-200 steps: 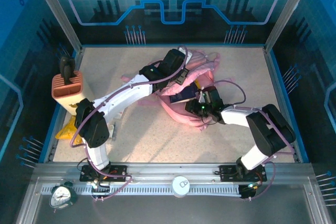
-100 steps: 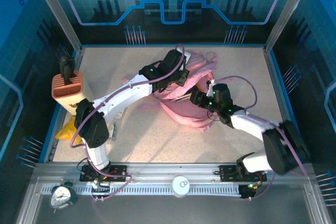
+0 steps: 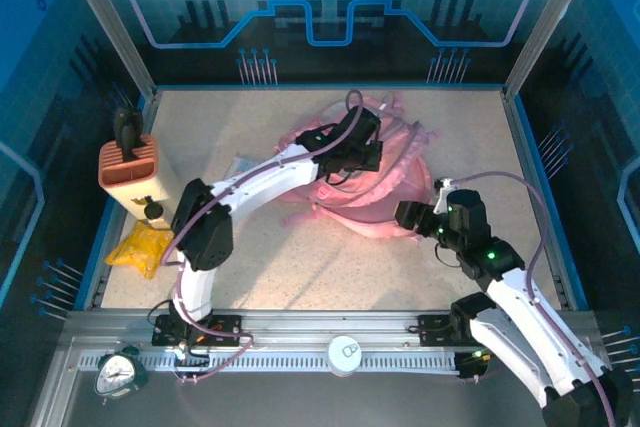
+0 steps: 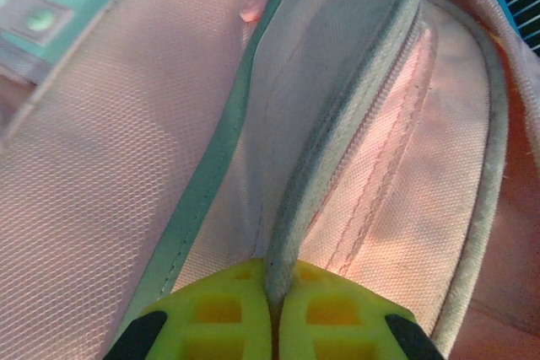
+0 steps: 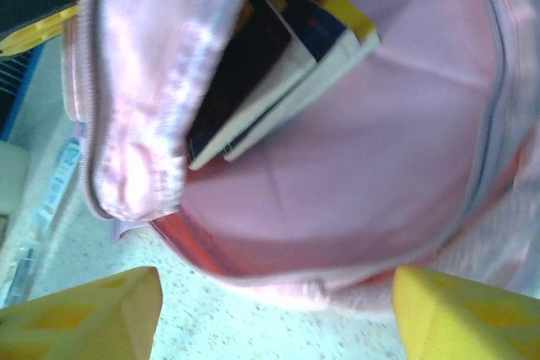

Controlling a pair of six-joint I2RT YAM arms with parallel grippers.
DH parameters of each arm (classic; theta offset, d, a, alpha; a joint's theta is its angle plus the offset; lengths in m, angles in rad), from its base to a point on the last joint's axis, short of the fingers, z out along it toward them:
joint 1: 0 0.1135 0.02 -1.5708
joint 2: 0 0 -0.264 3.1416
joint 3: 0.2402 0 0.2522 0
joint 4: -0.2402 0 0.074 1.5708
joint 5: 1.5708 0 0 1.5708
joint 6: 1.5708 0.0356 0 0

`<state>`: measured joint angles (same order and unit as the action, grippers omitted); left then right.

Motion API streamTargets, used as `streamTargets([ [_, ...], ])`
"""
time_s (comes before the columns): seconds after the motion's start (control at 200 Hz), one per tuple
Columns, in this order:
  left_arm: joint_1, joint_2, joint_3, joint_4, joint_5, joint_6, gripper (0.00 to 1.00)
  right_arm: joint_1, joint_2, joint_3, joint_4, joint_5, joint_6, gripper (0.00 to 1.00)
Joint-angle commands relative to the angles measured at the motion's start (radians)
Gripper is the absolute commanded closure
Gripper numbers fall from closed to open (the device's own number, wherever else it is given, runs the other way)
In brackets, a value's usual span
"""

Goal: Pack the student bag

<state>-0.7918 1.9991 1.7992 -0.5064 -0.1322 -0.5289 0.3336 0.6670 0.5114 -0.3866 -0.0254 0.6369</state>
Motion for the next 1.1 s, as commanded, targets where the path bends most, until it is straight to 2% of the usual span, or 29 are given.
streamTargets([
  [0.0, -0.013, 0.02, 0.066, 0.071, 0.076, -0.104, 0.9, -0.024, -0.01, 0.042, -0.156, 0.003, -0.036, 0.24],
  [0.11, -0.012, -0.027, 0.018, 0.09, 0.09, -0.099, 0.65, -0.025, -0.004, 0.07, -0.18, -0.016, -0.049, 0.22],
  [0.135, -0.011, -0.048, -0.003, 0.095, 0.088, -0.095, 0.62, -0.025, -0.004, 0.076, -0.184, -0.024, -0.052, 0.22],
  [0.26, -0.009, -0.186, -0.176, 0.149, 0.05, -0.086, 0.56, -0.026, 0.001, 0.087, -0.183, -0.071, -0.061, 0.19],
  [0.405, 0.017, -0.373, -0.426, 0.194, 0.013, -0.139, 0.48, -0.024, 0.033, 0.087, -0.174, -0.139, -0.045, 0.16],
  [0.495, 0.063, -0.483, -0.595, 0.23, 0.004, -0.186, 0.45, -0.002, 0.065, 0.088, -0.168, -0.183, -0.043, 0.14],
  [0.645, 0.174, -0.6, -0.808, 0.266, 0.04, -0.278, 0.42, 0.082, 0.102, 0.088, -0.173, -0.157, -0.02, 0.11],
  [0.831, 0.299, -0.577, -0.949, 0.392, 0.121, -0.381, 0.41, 0.143, 0.126, 0.04, -0.113, -0.144, 0.031, 0.08],
  [1.096, 0.363, -0.369, -0.9, 0.546, 0.235, -0.434, 0.44, 0.166, 0.136, 0.01, -0.08, -0.142, 0.05, 0.05],
])
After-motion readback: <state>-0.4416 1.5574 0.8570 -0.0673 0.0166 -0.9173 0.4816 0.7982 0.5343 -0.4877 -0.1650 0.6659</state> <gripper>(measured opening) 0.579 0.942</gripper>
